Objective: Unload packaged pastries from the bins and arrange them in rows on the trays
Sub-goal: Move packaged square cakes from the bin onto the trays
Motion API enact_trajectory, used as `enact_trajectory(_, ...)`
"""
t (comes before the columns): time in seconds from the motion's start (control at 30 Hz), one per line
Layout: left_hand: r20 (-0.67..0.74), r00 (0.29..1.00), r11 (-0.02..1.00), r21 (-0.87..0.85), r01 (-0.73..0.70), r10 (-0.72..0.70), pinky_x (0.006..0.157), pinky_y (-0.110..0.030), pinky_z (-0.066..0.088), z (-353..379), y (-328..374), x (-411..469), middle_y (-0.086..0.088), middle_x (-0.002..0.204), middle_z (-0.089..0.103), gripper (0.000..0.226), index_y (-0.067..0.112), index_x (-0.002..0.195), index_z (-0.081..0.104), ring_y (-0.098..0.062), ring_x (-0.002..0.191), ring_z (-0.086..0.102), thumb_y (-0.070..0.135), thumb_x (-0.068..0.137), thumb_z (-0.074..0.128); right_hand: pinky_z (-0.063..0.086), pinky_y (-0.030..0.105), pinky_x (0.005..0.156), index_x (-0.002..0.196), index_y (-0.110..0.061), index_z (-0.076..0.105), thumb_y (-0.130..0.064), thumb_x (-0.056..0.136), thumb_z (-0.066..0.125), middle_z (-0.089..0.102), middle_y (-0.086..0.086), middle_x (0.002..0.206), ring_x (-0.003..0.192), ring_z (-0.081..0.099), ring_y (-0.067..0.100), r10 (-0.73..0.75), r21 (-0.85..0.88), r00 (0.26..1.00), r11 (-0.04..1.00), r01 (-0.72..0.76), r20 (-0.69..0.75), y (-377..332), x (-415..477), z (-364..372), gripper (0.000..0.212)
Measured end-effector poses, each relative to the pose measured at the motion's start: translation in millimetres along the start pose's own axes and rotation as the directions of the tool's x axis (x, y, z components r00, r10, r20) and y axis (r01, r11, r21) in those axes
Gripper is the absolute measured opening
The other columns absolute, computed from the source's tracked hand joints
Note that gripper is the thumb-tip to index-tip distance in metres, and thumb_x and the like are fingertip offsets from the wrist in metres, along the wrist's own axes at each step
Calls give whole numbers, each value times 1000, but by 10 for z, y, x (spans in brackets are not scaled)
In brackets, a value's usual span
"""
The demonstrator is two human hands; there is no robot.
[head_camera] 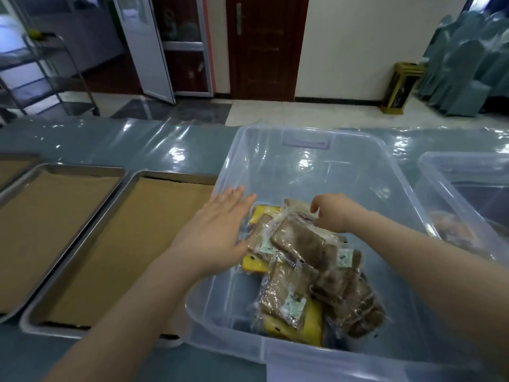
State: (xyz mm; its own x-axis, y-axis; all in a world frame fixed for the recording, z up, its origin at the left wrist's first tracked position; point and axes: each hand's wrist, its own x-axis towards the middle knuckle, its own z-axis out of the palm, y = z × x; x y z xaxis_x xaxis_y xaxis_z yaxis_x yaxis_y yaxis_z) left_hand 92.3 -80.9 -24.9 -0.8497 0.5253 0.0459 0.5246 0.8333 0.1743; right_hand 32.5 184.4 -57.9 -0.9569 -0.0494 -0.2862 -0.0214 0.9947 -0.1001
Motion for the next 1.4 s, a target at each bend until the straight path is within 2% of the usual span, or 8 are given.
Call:
enact_trajectory(0.3,-42,999,997,78,6,-3,109,-25,-12,20,10,10,1,158,-1,75,26,150,2,-12,144,-4,35,89,44,46,31,72,107,-9,58,-44,79,70,66,10,106,91,60,25,17,122,998,992,-24,65,-200,50,629,46)
enact_trajectory(0.43,-46,999,997,72,9,-5,107,-23,-13,27,0,13,0,158,2,72,24,150,6,-13,144,-2,35,89,43,46,37,94,123,-19,56,-40,73,75,51,9,129,115,50,28,-51,174,998,984,45,31,-437,105,734,58)
enact_trajectory(0.57,-55,998,997,73,13,-9,110,-25,-11,37,-3,16,-1,158,6,71,23,150,10,-14,144,1,33,89,45,23,53,113,146,-20,19,-54,63,80,1,8,158,144,9,36,4,222,999,975,-13,44,-605,222,829,109)
enact_trajectory(0.67,-73,997,996,85,8,-1,111,-26,-9,40,4,20,-2,157,11,70,21,149,15,-15,144,4,33,87,47,24,51,113,150,-17,-10,-62,59,79,14,15,156,142,16,37,62,200,992,976,-83,108,-569,273,848,135)
enact_trajectory(0.8,-127,991,992,121,-24,39,106,-22,-12,38,14,17,-2,149,29,64,20,144,26,-15,140,15,28,85,49,46,33,80,106,-17,52,-56,57,84,61,5,112,96,54,22,79,203,991,974,-101,112,-522,253,760,70)
enact_trajectory(1.07,-84,996,991,134,-18,29,110,-25,-8,26,13,21,0,151,26,66,21,146,24,-16,141,14,29,86,50,43,35,62,97,-16,41,-28,76,68,60,9,95,79,55,28,19,175,988,985,8,-156,-295,92,77,37)
enact_trajectory(1.2,-79,997,989,146,-15,26,112,-27,-4,-1,28,12,1,148,30,65,20,145,26,-15,139,17,28,85,51,35,33,49,98,-20,29,-13,80,62,53,4,84,62,45,24,-71,-177,951,984,17,-302,-14,-151,-14,38)
enact_trajectory(1.4,-50,998,979,205,-15,26,114,-30,-2,7,37,16,0,149,31,67,20,146,24,-18,141,16,31,85,51,43,38,82,141,-18,24,-43,64,84,42,11,137,121,46,34,-84,-337,953,923,184,289,75,-405,249,101)
